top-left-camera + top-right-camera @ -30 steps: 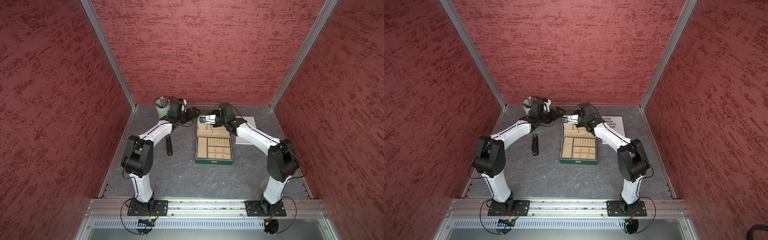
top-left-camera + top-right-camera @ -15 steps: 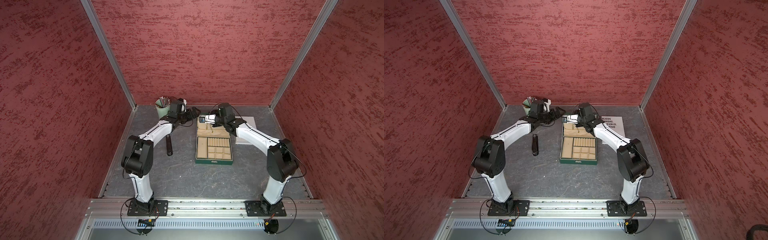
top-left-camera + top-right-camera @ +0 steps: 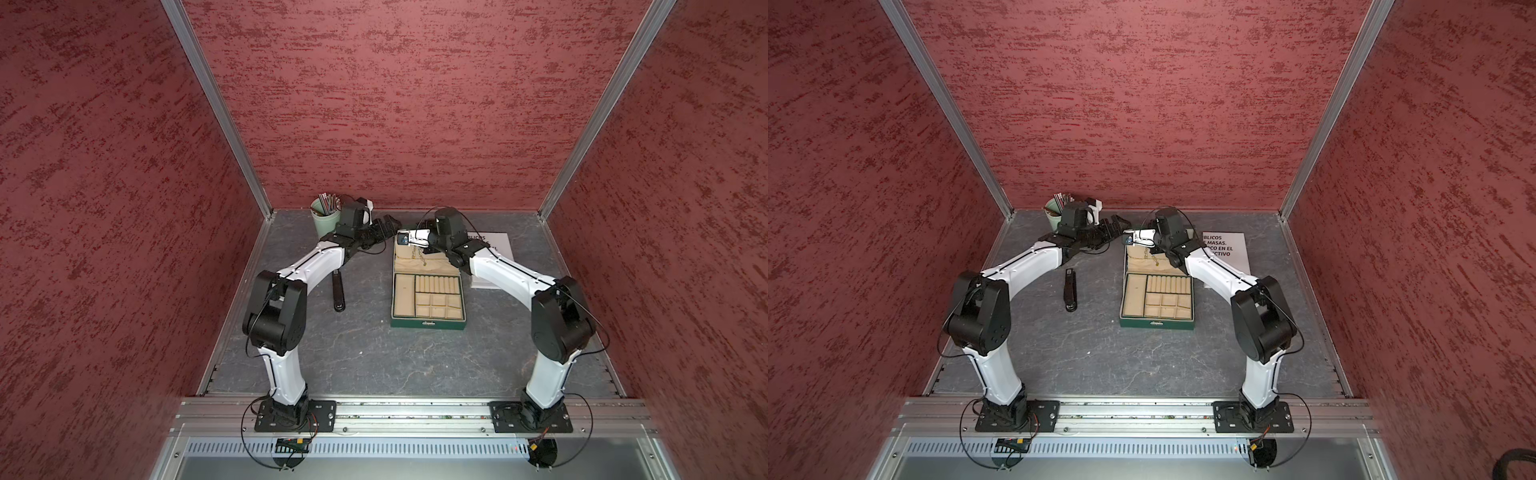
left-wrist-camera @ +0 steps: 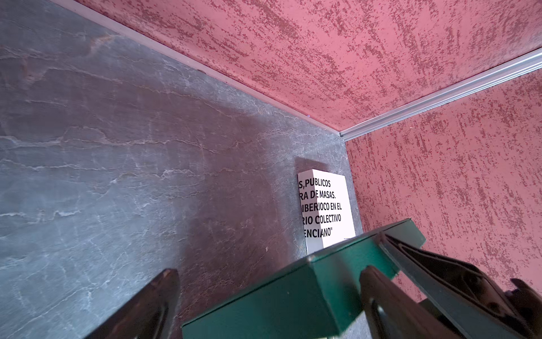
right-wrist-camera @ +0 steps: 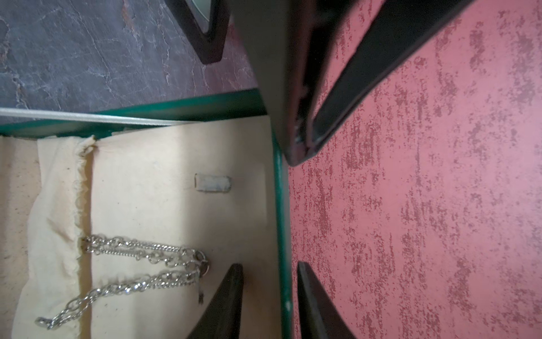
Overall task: Put jewelry chain into jewelry box
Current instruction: Close the fastener on the jewelry box, then reset both arms
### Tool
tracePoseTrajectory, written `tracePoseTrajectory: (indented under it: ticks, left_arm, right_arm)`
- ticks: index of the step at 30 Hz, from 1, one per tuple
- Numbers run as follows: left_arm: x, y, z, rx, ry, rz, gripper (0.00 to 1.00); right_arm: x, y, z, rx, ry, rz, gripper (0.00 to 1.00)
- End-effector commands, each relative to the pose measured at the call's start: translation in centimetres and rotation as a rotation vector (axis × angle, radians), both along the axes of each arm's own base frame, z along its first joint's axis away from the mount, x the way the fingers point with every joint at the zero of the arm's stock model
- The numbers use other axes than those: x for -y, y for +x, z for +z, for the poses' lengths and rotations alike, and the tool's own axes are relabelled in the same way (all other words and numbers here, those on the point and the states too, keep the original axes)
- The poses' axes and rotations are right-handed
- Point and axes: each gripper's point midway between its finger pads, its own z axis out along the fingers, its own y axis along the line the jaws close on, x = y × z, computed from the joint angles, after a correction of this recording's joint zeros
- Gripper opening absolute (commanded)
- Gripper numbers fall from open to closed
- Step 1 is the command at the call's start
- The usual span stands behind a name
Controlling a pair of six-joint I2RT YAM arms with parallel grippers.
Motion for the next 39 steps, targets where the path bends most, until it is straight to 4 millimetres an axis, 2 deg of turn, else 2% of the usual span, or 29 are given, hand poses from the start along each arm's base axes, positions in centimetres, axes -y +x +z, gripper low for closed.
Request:
tracePoseTrajectory:
  ticks: [1,7,15,18,21,23,27,31,32,36,38,39]
  left_arm:
    - [-0.3,-0.2,0.2,0.017,0.013,-0.002,0.99]
    - [-0.8,-0.6,1.0,0.031,0.037,0.009,0.99]
    - [-1.1,-1.5,1.8,0.042,0.049,0.02,1.0]
    - [-1.5,-2.0,2.3,0.053,0.07,0.037,1.0]
    - [-2.2,-2.8,3.1,0.07,0.099,0.067,1.0]
    - [-2.8,-3.5,3.8,0.086,0.119,0.087,1.0]
    - [-4.1,-5.2,4.6,0.104,0.168,0.12,1.0]
    - [-5.9,-7.2,4.6,0.113,0.228,0.186,1.0]
    - [-6.6,-7.7,4.5,0.112,0.246,0.213,1.0]
    - [-10.5,-9.7,3.4,0.142,0.42,0.389,1.0]
    - [-12.3,-10.8,3.3,0.221,0.555,0.484,1.0]
    - [-12.4,-11.4,3.4,0.311,0.628,0.511,1.0]
  right_arm:
    - [-0.3,-0.1,1.7,0.008,0.062,-0.028,0.43]
    - [-0.2,-0.4,6.7,0.052,0.182,-0.053,0.65]
    - [1.8,-1.3,10.1,0.098,0.272,-0.123,0.8]
    - [3.2,-1.4,12.6,0.096,0.424,-0.208,0.82]
    - [4.8,-2.1,15.8,0.085,0.658,-0.31,0.86]
    - [5.9,-2.8,16.9,0.047,0.829,-0.381,0.89]
    - [7.8,-4.7,16.9,-0.047,1.057,-0.479,0.9]
    - [10.8,-6.7,16.9,-0.067,1.284,-0.598,0.93]
    - [11.5,-7.1,16.3,-0.069,1.32,-0.634,0.98]
    - [15.7,-8.5,13.6,-0.047,1.502,-0.864,0.99]
    - [17.8,-9.4,12.0,-0.007,1.568,-0.973,0.99]
    - [18.6,-9.9,11.4,0.034,1.525,-0.987,0.99]
